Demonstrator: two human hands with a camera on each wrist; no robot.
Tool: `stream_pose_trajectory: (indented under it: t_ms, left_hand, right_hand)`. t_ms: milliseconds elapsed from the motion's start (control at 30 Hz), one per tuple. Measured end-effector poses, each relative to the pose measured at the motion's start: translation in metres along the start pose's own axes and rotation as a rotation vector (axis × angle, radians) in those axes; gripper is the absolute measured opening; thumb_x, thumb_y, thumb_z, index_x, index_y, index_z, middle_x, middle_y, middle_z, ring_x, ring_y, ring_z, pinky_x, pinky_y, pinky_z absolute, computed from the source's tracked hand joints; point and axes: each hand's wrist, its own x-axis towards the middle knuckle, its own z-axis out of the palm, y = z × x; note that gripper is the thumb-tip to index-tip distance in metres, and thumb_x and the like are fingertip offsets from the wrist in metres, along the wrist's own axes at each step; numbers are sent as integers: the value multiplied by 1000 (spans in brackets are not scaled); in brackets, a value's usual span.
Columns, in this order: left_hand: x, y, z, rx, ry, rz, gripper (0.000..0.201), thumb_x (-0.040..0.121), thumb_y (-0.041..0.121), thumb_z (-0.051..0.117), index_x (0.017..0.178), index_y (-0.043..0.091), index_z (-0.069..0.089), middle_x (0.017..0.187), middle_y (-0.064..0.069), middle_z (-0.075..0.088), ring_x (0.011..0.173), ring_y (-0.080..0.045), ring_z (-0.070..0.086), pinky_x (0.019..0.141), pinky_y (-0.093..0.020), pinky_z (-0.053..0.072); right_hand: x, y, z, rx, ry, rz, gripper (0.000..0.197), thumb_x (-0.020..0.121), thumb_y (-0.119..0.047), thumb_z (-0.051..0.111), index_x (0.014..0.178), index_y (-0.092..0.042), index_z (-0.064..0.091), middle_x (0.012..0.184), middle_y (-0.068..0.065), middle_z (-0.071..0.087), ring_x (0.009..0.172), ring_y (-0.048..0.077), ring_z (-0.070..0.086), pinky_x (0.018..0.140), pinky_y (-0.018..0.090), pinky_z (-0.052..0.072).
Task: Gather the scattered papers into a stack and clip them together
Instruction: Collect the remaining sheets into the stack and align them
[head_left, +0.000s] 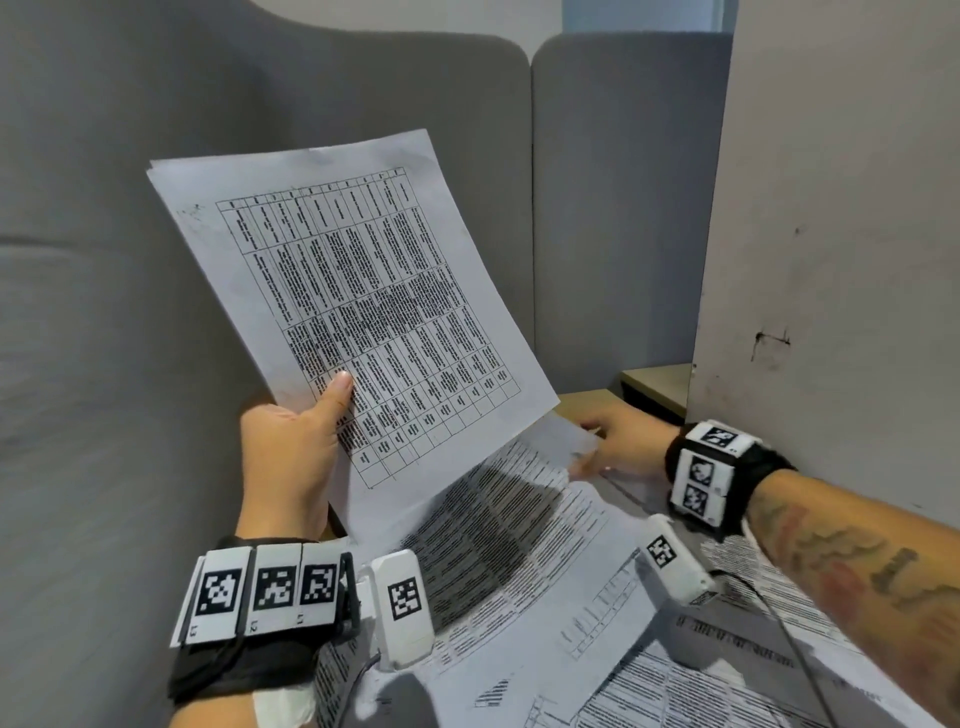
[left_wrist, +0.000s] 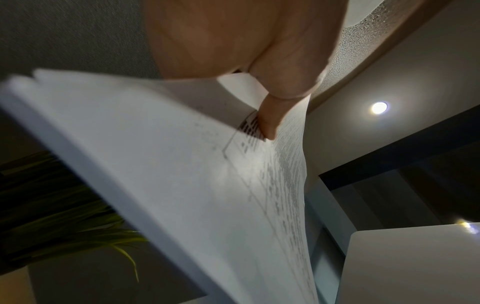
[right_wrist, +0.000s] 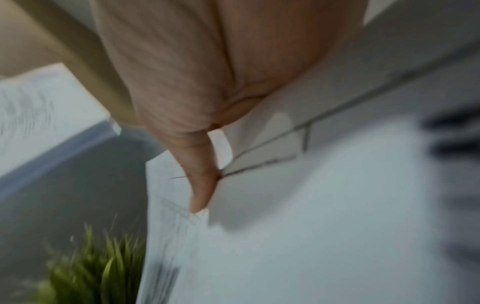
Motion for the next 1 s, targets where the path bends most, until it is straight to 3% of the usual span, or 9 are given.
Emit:
stream_pose_trajectory:
  t_ms: [33,133,267,367,500,600,767,867,1000]
  left_hand:
    - [1,-1,-1,5,-1,5,53,87,15,71,43,3,44,41,4,57,48,-12,50,64,-23,52]
    - [4,-3,-2,-6,-10,-12,44,87,17,72,52,6,49,64,-5,61,67,-21,60,71,-30,53]
    - [2,0,-2,4,-24,-15,43,88,16,71,53,6,48,65,-9,58,69,-21,60,72,-29,53]
    - [1,2,1,-13,-47,-29,27,89,11,68,64,5,61,77,1,71,76,-11,71,67,-19,55]
    - [3,0,0,60,-68,-26,30,88,20,71,71,0,56,72,-9,56,65,-21,54,69,-34,46]
    - [3,-1,-2,106,-90,-60,34,87,28,73,75,2,56,71,-11,48,66,-22,44,66,-39,42]
    - [0,3,2,111,-71,-49,30,87,23,72,81,-5,60,75,-12,57,71,-20,53,73,-37,49]
    - [3,0,0,119,-80,-63,35,83,31,77,81,1,60,76,-11,56,71,-19,54,79,-46,52]
    - [5,-6,-4,105,-92,-68,44,76,41,79,90,4,60,84,-11,54,77,-22,54,88,-56,50]
  right_hand:
    - [-8,1,-14,42,11,-23,29,73,-16,86,93,-31,71,88,-11,74,86,13,69,77,29,52]
    - [-29,8,-47,231,46,16,26,79,-5,79,100,-20,74,95,3,78,86,21,74,77,34,59]
    - [-47,36,-66,399,47,98,31,81,2,73,111,-1,69,105,16,75,97,36,72,92,50,56]
    - [-65,62,-64,415,-71,166,25,85,3,69,110,1,69,104,20,75,91,34,74,79,44,60]
    - [-84,98,-52,324,-107,279,17,89,1,68,105,2,72,102,21,75,88,31,74,77,40,62]
    - [-85,117,-44,13,-70,322,15,91,-23,70,96,-9,73,90,6,76,89,26,72,83,32,57]
    - [-87,99,-43,-425,10,261,48,84,-49,72,119,-20,56,90,-11,55,79,9,54,60,17,40]
    - [-84,76,-30,-439,-150,300,88,66,-64,80,136,-23,44,116,-9,56,99,12,52,76,23,45]
    - [-67,65,-2,-445,-290,359,128,57,-57,89,156,-18,19,161,-1,29,140,22,38,110,37,38]
